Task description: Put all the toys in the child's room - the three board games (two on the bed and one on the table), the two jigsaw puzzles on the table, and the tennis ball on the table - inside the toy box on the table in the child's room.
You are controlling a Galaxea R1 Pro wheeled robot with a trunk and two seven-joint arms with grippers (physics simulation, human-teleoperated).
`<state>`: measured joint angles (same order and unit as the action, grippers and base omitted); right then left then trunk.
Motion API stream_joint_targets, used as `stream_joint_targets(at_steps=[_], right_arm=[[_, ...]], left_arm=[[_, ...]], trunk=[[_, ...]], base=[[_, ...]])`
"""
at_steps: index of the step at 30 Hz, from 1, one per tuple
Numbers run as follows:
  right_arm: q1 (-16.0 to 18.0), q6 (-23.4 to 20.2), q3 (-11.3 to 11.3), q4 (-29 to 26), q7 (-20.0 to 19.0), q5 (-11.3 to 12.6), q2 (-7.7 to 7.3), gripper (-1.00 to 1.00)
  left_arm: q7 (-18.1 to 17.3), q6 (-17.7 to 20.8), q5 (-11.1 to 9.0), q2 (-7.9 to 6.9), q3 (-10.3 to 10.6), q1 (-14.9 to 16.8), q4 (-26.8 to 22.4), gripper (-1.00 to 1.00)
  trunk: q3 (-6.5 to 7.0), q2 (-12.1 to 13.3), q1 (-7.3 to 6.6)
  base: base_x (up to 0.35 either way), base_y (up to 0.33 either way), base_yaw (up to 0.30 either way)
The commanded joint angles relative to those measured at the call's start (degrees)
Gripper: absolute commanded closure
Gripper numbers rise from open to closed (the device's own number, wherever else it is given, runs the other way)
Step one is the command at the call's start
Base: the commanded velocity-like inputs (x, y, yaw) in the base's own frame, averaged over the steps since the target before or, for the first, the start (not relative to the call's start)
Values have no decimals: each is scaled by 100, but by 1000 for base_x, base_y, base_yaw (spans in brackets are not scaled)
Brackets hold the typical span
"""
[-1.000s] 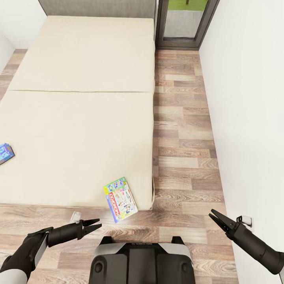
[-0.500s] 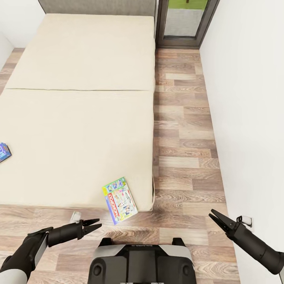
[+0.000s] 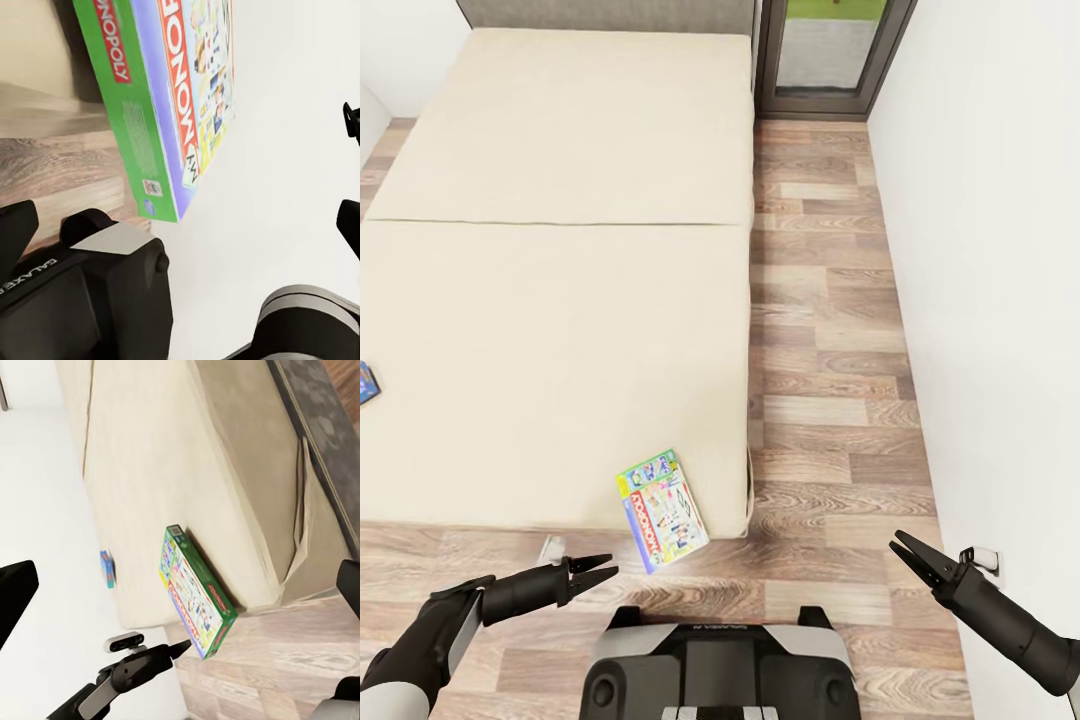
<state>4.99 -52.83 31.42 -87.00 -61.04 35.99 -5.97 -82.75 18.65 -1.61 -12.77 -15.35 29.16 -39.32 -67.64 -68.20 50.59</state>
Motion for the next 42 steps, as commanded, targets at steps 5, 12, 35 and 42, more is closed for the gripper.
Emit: stream_joint_targets(at_steps=[5, 12, 35, 42], right_arm=[[2, -26, 4, 0, -13, 6, 0, -100], [2, -26, 4, 0, -13, 5, 0, -100], [2, -26, 4, -1, -13, 4, 0, -100], [2, -26, 4, -1, -13, 7, 0, -100]], left_arm=[[7, 60, -6, 1, 3, 0, 2, -100], [12, 60, -6, 2, 5, -1, 3, -100], [-19, 46, 2, 3, 14, -7, -14, -100], [-15, 49, 3, 3, 14, -6, -15, -100]], trunk=[[-92, -204, 111], [-218, -485, 264], [-290, -645, 352], [-290, -645, 352]], base=[[0, 0, 0], [0, 0, 0], [0, 0, 0], [0, -8, 0]])
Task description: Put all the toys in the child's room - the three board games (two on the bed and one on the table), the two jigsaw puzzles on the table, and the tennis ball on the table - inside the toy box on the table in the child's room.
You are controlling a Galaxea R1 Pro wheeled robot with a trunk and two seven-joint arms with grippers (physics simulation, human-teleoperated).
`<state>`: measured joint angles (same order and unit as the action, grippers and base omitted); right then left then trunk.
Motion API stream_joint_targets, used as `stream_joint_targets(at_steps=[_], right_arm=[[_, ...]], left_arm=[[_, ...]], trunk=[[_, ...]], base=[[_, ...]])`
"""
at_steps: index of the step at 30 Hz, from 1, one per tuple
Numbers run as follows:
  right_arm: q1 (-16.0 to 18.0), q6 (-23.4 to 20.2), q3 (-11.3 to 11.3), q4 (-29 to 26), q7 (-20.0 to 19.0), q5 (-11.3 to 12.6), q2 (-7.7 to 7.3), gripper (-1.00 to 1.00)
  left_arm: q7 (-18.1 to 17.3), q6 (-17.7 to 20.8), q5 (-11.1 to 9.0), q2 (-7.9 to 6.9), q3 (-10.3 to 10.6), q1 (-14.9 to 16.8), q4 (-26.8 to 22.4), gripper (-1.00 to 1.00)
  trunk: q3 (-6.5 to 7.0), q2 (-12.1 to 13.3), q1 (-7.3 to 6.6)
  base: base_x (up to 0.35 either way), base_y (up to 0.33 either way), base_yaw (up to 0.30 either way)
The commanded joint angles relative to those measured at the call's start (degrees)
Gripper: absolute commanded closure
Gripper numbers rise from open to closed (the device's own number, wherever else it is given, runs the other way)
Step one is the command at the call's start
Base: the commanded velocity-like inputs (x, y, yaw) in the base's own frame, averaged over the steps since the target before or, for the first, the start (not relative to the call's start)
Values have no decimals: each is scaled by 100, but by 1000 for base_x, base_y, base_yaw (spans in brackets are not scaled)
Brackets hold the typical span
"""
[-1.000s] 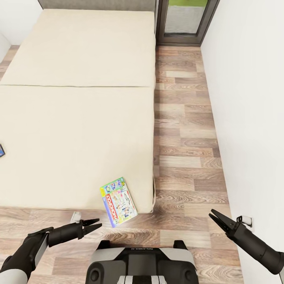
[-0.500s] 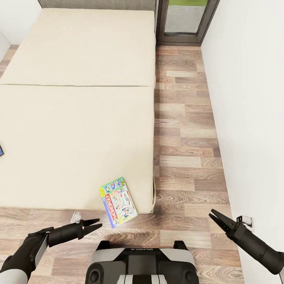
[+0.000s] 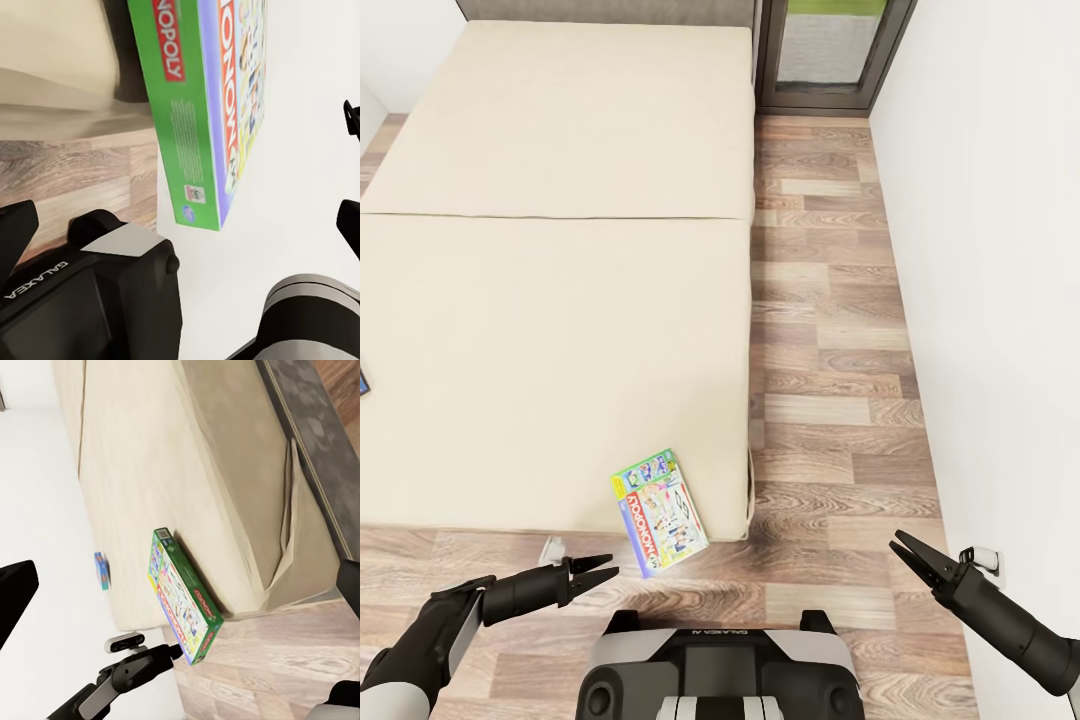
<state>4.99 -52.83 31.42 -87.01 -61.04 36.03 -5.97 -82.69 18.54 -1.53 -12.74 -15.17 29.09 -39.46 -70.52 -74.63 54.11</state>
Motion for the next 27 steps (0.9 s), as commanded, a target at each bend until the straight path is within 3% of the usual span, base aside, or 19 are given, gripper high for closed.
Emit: stream_joint_targets(at_steps=[1, 27], right_arm=[[2, -25, 4, 2, -13, 3, 0, -100], [2, -25, 4, 0, -13, 9, 0, -100]], left_arm=[[-20, 61, -5, 0, -3, 1, 0, -100], [-44, 56, -7, -7, -18, 2, -1, -100]], trunk=[[-2, -2, 0], [-2, -2, 0]], base=[[0, -46, 0], [0, -68, 0]])
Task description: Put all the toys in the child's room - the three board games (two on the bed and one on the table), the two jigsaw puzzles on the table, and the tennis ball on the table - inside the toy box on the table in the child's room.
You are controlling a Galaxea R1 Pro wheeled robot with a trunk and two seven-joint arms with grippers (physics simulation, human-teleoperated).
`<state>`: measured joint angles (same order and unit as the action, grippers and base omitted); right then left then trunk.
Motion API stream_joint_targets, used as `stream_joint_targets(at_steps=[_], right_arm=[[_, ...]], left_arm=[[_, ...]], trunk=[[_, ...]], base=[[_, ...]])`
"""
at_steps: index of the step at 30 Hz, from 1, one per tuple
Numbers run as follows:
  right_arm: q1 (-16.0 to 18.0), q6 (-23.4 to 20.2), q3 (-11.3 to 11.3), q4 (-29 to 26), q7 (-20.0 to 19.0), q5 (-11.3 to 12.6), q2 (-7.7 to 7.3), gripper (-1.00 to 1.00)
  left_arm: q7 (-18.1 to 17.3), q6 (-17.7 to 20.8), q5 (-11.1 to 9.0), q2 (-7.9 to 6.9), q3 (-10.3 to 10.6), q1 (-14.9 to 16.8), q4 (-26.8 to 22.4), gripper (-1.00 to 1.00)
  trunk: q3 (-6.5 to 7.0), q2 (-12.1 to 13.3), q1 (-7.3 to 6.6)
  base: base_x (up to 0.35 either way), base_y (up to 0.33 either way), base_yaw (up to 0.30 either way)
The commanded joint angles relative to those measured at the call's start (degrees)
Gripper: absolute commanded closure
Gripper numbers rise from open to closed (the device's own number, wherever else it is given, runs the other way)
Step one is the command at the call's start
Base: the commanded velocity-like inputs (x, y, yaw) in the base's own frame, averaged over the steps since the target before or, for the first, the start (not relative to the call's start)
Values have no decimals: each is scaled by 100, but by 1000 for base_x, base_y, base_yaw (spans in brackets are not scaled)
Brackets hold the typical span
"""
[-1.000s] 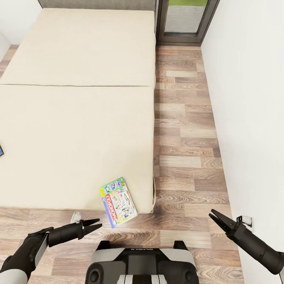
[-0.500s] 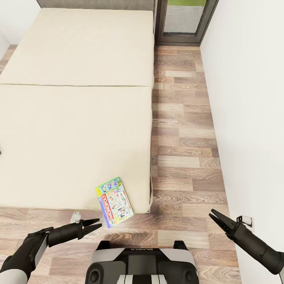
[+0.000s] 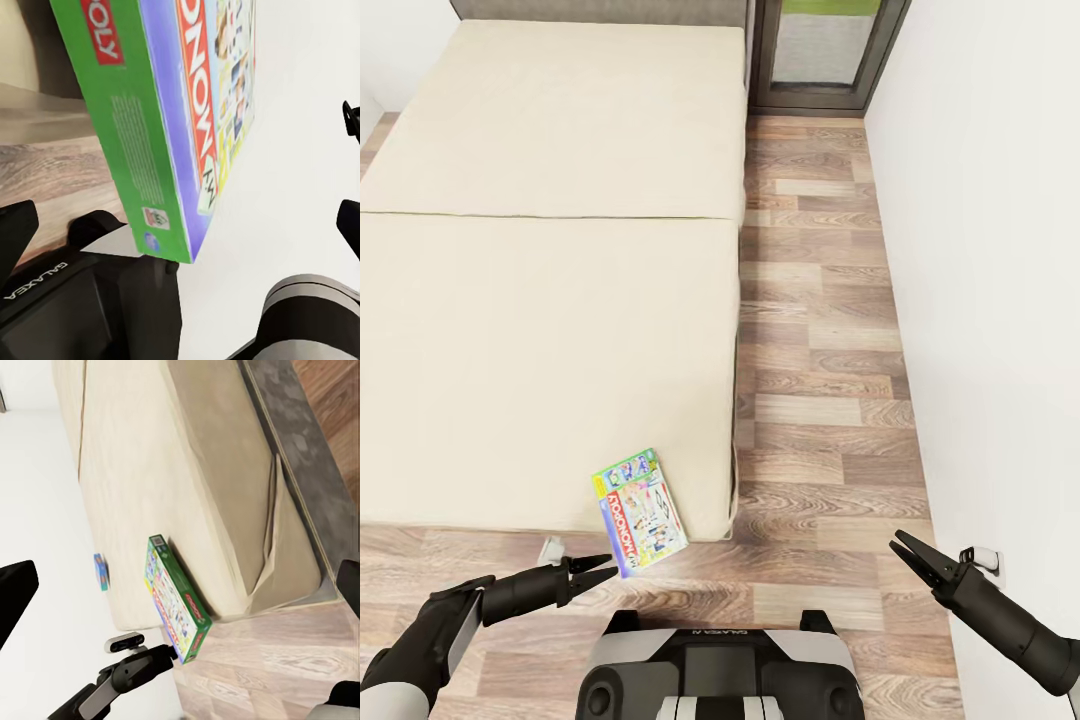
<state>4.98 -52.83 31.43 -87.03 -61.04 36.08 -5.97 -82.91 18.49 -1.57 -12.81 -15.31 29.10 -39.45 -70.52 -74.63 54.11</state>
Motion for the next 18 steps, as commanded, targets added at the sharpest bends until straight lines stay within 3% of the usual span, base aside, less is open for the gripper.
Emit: stream_joint_targets(at_steps=[1, 18], right_arm=[[3, -25, 4, 2, -14, 4, 0, -100], [3, -25, 4, 2, -17, 4, 0, -100]], left_arm=[[-22, 60, -5, 1, -7, 0, -2, -100], [-23, 66, -3, 3, -12, 0, -2, -100]], trunk=[[-2, -2, 0], [-2, -2, 0]], base=[[0, -109, 0], [0, -27, 0]])
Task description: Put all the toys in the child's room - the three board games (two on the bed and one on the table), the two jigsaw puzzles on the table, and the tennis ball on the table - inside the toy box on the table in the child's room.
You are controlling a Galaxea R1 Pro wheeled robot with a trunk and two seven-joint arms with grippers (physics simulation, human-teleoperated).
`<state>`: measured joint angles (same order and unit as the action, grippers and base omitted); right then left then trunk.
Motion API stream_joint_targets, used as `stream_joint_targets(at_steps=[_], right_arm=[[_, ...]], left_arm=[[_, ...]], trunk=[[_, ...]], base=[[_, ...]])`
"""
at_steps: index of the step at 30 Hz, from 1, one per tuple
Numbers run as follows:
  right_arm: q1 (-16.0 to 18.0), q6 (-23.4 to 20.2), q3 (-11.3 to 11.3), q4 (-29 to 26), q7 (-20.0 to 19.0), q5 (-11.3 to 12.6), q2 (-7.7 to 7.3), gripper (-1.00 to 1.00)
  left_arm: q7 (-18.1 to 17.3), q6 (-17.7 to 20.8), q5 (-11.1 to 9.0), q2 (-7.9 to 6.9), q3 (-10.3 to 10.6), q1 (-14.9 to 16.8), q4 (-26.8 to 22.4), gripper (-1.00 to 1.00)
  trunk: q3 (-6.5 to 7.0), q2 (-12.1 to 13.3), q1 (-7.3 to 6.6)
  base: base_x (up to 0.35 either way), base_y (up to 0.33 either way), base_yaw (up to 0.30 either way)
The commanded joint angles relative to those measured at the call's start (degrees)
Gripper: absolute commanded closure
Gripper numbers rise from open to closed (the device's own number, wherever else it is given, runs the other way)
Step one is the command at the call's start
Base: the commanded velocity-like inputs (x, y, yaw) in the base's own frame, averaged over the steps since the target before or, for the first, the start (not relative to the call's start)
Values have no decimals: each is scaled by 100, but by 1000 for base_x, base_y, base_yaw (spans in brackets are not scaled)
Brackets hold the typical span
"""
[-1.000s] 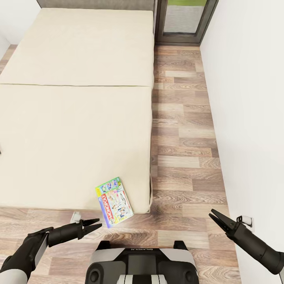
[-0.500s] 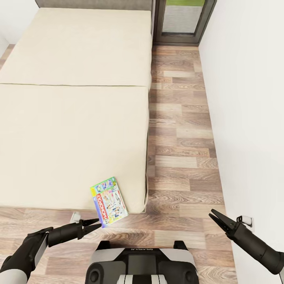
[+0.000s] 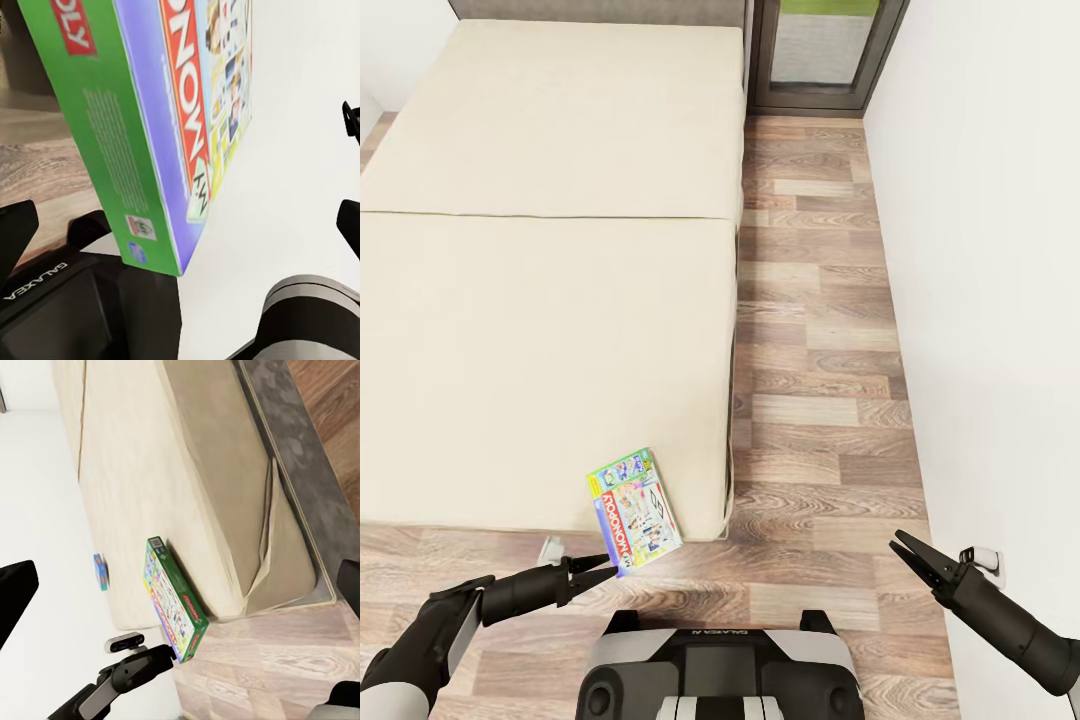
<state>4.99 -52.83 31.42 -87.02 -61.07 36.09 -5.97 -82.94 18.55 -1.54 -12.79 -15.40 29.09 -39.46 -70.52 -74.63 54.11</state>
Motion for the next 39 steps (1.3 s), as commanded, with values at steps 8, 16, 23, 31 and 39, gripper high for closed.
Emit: stream_joint_targets(at_steps=[8, 16, 23, 31, 39], right_arm=[[2, -26, 4, 0, -12, 4, 0, -100], [2, -26, 4, 0, -16, 4, 0, -100], [2, -26, 4, 0, -14, 4, 0, -100], [2, -26, 4, 0, -14, 1, 0, -100], [2, -26, 4, 0, -14, -1, 0, -100]], left_arm=[[-21, 61, -9, -3, -12, 3, 0, -100], [-21, 61, -5, 1, -15, 3, 0, -100], [-16, 61, -4, 2, -16, 3, 0, -100], [-13, 61, -4, 2, -16, 2, 0, -100], [-12, 61, -4, 0, -13, 2, 0, -100]], trunk=[[-2, -2, 0], [-2, -2, 0], [-2, -2, 0], [-2, -2, 0], [-2, -2, 0]], base=[[0, -1, 0], [0, 0, 0], [0, 0, 0], [0, 0, 0], [0, 0, 0]])
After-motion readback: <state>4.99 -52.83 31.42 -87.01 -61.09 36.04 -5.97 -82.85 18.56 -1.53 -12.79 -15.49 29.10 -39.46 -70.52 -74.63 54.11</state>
